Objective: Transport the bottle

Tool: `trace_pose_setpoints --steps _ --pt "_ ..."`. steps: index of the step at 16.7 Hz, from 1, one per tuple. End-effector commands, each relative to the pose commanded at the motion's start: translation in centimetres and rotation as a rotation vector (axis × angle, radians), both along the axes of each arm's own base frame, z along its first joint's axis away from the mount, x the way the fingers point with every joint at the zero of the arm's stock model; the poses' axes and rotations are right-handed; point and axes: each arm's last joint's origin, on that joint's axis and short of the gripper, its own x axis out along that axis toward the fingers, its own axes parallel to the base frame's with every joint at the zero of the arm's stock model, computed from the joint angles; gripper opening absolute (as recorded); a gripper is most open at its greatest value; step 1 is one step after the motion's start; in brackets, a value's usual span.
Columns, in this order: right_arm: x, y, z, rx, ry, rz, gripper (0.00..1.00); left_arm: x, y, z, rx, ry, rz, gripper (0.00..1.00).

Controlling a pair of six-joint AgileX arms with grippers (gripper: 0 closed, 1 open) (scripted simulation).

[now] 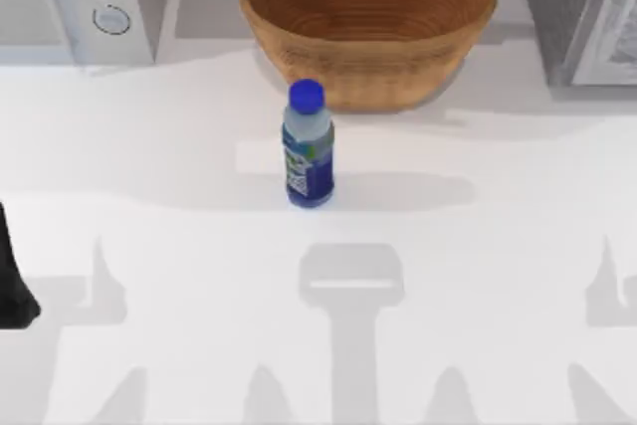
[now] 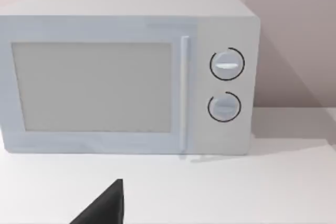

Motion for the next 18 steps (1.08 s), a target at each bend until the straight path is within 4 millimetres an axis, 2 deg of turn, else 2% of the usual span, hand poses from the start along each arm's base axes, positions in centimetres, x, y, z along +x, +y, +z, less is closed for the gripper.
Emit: trace_pose_setpoints --steps 4,9,14,18 --pt "0.1 0.1 0.4 0.002 -0.007 0.012 1.00 0.0 0.0 0.0 0.000 0.000 0.000 1.00" --pt "1.6 1.0 2.5 0.011 -0.021 0.092 1.00 0.0 0.0 0.0 0.000 0.000 0.000 1.00" --pt "5.7 3.1 3.9 0.009 0.010 0.223 1.00 0.0 0.0 0.0 0.000 0.000 0.000 1.00" --pt "10.1 6.3 2.6 -0.004 0.060 0.351 1.00 0.0 0.0 0.0 0.000 0.000 0.000 1.00"
